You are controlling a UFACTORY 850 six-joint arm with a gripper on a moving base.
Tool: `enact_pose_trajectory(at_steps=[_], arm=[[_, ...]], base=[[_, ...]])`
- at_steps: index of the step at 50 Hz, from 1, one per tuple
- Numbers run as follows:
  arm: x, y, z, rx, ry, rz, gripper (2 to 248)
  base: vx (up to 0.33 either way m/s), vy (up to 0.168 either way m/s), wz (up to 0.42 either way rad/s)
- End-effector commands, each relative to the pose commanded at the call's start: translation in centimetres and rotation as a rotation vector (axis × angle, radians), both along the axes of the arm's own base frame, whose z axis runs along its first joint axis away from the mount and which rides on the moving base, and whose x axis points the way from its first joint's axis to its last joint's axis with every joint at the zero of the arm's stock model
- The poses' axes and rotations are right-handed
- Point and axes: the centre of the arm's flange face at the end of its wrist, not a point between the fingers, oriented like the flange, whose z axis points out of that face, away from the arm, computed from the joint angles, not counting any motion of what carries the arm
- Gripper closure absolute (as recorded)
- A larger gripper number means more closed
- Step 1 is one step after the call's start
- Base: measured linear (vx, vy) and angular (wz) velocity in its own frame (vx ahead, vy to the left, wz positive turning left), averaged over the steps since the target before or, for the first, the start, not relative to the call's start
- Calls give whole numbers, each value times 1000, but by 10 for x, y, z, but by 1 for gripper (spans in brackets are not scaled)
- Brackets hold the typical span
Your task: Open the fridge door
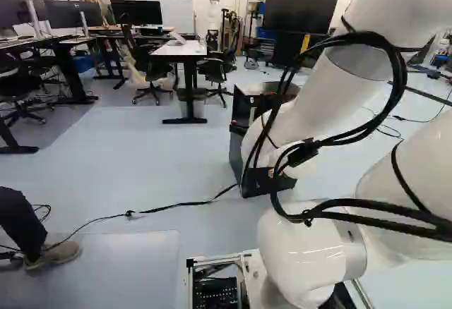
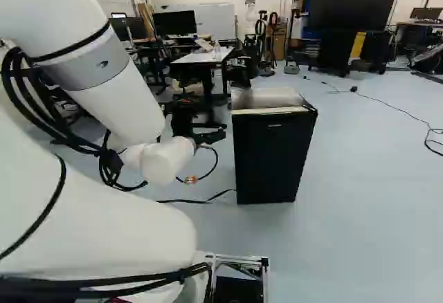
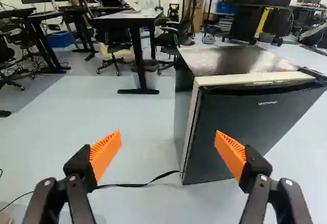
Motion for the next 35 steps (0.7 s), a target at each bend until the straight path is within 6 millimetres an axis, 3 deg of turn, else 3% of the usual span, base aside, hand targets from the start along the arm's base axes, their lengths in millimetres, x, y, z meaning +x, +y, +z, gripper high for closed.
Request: enact_pose_trajectory(at_steps=[35], arm=[[12, 13, 2, 1, 6, 45, 3]], base=[[0, 0, 0]])
